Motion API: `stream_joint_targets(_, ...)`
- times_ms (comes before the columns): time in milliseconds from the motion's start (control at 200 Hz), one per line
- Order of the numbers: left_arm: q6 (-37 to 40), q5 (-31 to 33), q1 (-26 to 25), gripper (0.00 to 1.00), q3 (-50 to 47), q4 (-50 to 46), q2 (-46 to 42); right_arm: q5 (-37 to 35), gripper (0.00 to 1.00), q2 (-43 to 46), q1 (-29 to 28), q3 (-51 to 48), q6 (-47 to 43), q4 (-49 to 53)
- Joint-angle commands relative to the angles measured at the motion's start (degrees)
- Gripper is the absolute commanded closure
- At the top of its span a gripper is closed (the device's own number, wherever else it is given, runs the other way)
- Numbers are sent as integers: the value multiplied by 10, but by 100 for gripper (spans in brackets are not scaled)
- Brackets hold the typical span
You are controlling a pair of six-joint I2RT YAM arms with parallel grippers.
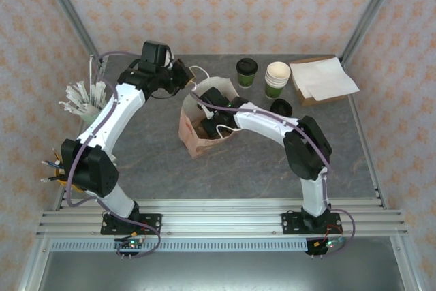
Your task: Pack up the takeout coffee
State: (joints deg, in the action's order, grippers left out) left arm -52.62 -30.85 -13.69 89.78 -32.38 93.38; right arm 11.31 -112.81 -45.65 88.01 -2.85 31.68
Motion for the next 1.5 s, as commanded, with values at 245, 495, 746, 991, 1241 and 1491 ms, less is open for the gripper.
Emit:
stream_joint_targets(245,-7,-7,44,100,-6,-26,7,-4,100,-93,-9,14,-20,20)
stream_joint_targets(495,8,-27,51,100,10,-32,18,-20,95,-154,-9,57,12,89)
stream_joint_targets(746,24,-45,52,100,29,-28,25,-57,72,-150,-9,107,24,140)
stream_joint_targets(991,50,-47,52,100,31,-26,17,-61,57,-119,-9,167,40,158)
stream_joint_targets(1241,46,-43,52,100,10,-6,-3,-74,54,-142,-9,169,38,145)
stream_joint_targets(1491,48,-47,52,100,-13,1,-11,-52,50,-183,-9,148,42,163)
